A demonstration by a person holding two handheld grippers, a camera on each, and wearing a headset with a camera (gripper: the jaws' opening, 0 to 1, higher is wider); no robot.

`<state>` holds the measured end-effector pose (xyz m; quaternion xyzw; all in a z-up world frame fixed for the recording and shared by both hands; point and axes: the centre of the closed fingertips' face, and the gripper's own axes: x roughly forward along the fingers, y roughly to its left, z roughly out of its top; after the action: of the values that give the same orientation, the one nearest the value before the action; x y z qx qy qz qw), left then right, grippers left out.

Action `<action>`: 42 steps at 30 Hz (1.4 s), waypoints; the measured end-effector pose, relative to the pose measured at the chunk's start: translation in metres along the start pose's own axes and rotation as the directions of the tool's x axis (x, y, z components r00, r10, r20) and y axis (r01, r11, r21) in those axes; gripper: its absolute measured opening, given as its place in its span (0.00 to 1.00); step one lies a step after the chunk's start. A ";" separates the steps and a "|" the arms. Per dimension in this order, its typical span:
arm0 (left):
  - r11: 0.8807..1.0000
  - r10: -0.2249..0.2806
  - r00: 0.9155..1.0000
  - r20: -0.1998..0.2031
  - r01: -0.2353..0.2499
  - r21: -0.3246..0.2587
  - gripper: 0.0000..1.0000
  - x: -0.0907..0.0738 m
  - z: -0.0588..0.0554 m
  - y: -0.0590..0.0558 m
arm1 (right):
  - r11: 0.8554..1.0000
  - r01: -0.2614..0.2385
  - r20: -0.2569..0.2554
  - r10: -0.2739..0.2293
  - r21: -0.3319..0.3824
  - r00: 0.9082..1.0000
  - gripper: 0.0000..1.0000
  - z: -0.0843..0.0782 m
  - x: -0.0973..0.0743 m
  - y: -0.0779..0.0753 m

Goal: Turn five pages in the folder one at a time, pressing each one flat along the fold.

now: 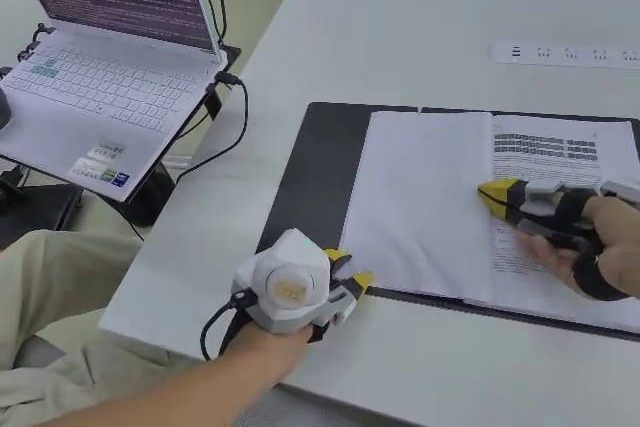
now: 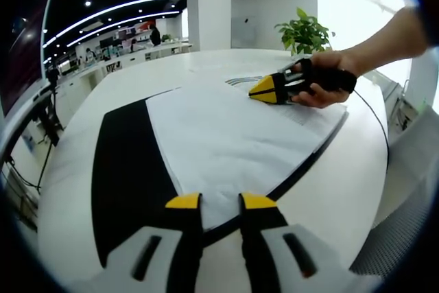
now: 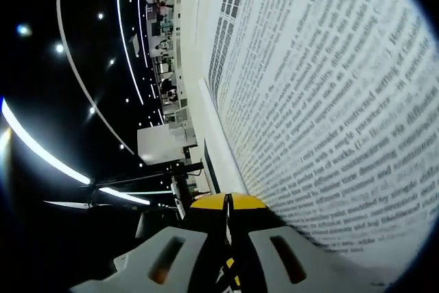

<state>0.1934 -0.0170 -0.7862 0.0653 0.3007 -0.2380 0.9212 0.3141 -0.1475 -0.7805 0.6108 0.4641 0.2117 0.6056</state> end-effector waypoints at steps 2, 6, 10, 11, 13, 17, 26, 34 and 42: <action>1.000 0.001 1.000 0.002 -0.001 -0.008 0.19 0.000 0.000 0.000 | 1.000 0.003 0.000 -0.003 0.003 1.000 0.00 -0.009 -0.005 -0.002; 1.000 0.001 1.000 0.000 -0.001 -0.007 0.19 0.000 -0.001 0.000 | 1.000 0.002 -0.032 -0.002 0.004 0.999 0.00 -0.014 -0.010 -0.016; 1.000 0.001 1.000 0.001 -0.001 -0.008 0.19 -0.001 0.000 0.000 | 1.000 0.005 -0.060 -0.005 -0.002 0.998 0.00 -0.031 -0.018 -0.021; 1.000 0.002 1.000 0.002 -0.002 -0.011 0.19 -0.001 0.000 0.000 | 1.000 0.004 -0.064 -0.003 0.007 0.998 0.00 -0.036 -0.020 -0.022; 1.000 0.002 1.000 0.001 -0.002 -0.010 0.19 -0.001 0.000 0.000 | 1.000 0.007 -0.079 -0.007 0.005 0.997 0.00 -0.047 -0.025 -0.025; 1.000 0.002 1.000 -0.001 -0.002 -0.009 0.19 -0.002 0.000 0.000 | 1.000 0.020 -0.105 -0.020 -0.001 0.994 0.00 -0.061 -0.035 -0.032; 1.000 0.002 1.000 -0.004 -0.002 -0.011 0.19 -0.002 0.001 -0.001 | 1.000 0.028 -0.128 -0.026 0.014 0.991 0.00 -0.095 -0.057 -0.041; 1.000 0.003 1.000 -0.003 -0.003 -0.014 0.19 -0.001 0.001 -0.001 | 0.999 0.031 -0.131 -0.027 0.033 0.991 0.00 -0.117 -0.070 -0.044; 1.000 0.002 1.000 -0.006 -0.002 -0.011 0.19 0.000 0.000 0.000 | 0.998 0.044 -0.136 -0.038 0.042 0.990 0.00 -0.130 -0.080 -0.051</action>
<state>0.1931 -0.0172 -0.7861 0.0613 0.3047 -0.2351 0.9210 0.1532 -0.1515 -0.7810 0.5986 0.5214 0.2297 0.5631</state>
